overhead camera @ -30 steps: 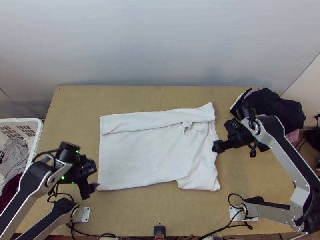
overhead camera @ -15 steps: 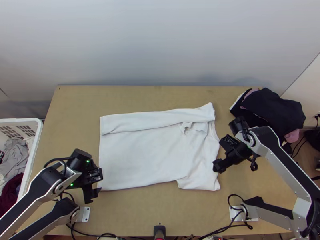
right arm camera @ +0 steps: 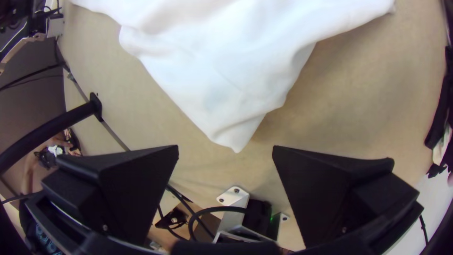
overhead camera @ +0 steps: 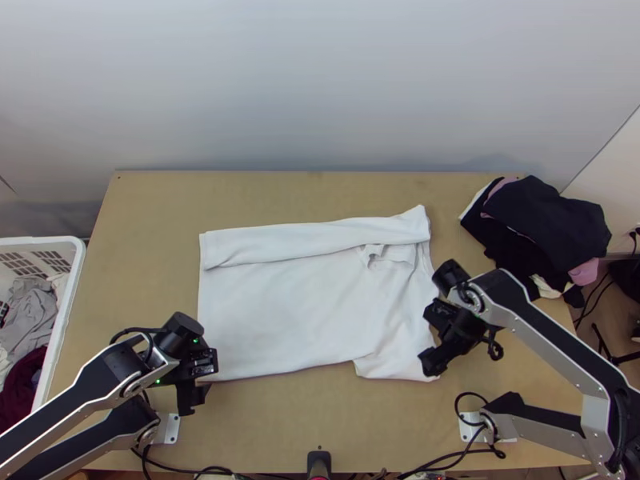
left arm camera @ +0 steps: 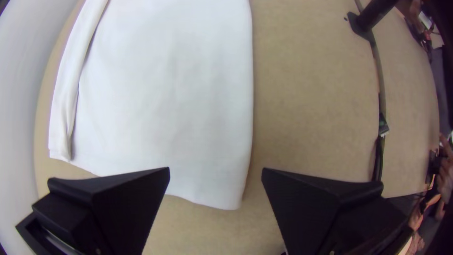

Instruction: Fold the t-shirt

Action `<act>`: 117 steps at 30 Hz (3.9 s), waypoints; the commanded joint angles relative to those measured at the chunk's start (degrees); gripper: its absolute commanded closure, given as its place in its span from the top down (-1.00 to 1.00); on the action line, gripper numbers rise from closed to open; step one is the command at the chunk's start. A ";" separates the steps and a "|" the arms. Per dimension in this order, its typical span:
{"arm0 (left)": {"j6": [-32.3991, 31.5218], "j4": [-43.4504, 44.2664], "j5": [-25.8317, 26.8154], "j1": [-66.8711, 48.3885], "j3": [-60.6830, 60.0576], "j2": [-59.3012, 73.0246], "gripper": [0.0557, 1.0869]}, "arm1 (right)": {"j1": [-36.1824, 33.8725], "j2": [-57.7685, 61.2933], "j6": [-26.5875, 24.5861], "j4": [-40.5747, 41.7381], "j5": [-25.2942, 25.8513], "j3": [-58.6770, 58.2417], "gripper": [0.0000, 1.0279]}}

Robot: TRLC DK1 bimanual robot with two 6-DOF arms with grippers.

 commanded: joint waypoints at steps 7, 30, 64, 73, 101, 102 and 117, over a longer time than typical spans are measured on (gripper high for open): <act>0.50 -0.12 -3.08 -3.65 -4.00 -1.34 0.84 | 3.56 3.11 4.46 5.54 1.80 -2.56 0.80; 1.56 2.70 -4.67 -4.00 -7.96 -0.47 0.72 | 5.76 6.01 6.30 10.99 1.89 -5.37 -0.02; 3.05 0.85 3.16 7.42 5.40 -7.76 -0.92 | 2.94 -2.96 4.46 2.20 -5.50 5.35 -0.94; 4.90 1.20 9.84 19.82 13.58 -1.34 -0.92 | -7.25 2.14 -1.52 -3.42 -14.55 16.78 -0.94; 4.46 11.49 14.05 36.51 14.98 17.20 -0.92 | -20.70 24.73 -9.87 -15.73 -35.91 41.74 -0.94; 4.37 12.54 13.88 36.51 14.98 17.90 -0.92 | -20.96 26.66 -9.87 -15.73 -35.38 41.30 -0.94; 3.14 13.77 13.53 38.54 17.88 17.82 -0.92 | -26.59 24.38 -11.36 -17.75 -34.24 32.42 -0.94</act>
